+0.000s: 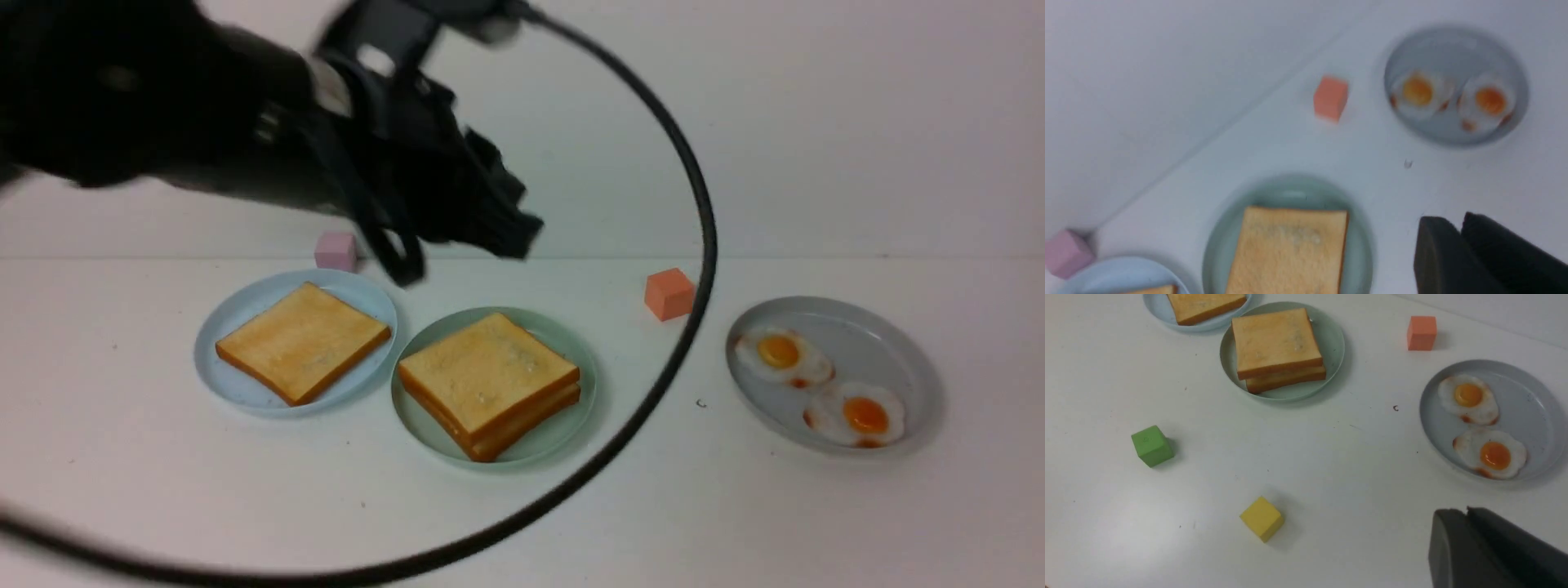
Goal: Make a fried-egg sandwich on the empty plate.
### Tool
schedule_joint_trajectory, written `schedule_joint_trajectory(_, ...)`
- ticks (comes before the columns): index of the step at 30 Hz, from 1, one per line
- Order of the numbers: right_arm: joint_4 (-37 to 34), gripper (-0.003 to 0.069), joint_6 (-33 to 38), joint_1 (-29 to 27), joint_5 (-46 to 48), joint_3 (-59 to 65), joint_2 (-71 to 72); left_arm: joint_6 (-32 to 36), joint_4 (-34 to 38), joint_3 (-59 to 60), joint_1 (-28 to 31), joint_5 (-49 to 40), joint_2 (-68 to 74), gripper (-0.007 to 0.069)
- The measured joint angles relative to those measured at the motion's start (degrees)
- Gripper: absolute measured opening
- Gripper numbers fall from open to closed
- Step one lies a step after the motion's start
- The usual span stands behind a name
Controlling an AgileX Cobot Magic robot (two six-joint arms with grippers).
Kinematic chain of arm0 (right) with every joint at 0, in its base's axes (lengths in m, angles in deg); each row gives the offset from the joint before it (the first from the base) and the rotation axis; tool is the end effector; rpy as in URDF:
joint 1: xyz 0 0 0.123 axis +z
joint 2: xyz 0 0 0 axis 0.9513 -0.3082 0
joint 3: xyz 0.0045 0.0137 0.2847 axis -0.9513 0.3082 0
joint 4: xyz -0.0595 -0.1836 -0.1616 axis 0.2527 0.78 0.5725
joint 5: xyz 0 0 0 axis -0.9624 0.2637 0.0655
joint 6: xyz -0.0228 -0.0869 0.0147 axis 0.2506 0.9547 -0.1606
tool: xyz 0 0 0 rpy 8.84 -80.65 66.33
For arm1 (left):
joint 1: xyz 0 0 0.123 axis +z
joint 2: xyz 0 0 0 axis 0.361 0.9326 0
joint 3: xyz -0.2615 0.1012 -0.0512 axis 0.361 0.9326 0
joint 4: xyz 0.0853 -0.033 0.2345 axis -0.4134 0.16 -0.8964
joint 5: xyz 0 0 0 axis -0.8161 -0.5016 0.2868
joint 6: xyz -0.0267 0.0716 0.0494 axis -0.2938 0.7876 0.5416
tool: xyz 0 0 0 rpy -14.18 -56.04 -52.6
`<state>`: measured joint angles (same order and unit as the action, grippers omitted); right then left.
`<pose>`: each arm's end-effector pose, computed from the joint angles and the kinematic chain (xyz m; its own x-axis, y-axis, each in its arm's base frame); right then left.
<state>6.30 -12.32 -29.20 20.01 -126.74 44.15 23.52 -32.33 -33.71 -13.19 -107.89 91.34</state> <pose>0.0830 0.0558 0.4110 -0.5436 -0.2730 -0.7937 -0.4857 0.8735 0.0322 0.2310 -0.1660 0.4138 -0.2856 0.3241 -0.9019 0.6514 0.7559 0.0654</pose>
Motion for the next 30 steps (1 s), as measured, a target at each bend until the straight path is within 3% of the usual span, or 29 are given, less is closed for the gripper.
schedule_joint_trajectory(4,-0.1,0.0051,0.0,0.0,0.0,0.0,0.0,0.0,0.9,4.6,0.0,0.6,-11.3,-0.0013)
schedule_joint_trajectory(11,-1.4,0.0013,0.0,0.0,0.5,0.0,0.0,0.0,8.0,26.5,0.0,6.3,-38.0,-0.0013)
schedule_joint_trajectory(13,-2.5,0.001,0.0,0.0,0.6,0.0,0.0,0.0,10.6,37.8,0.0,12.7,-49.1,-0.0013)
schedule_joint_trajectory(21,-5.6,0.0014,0.0,0.0,0.8,0.0,0.0,0.2,13.8,60.5,0.0,28.9,-70.4,-0.0013)
schedule_joint_trajectory(30,-5.8,0.002,0.0,0.0,0.8,0.0,0.0,0.2,14.0,66.2,0.0,24.7,-73.8,-0.0013)
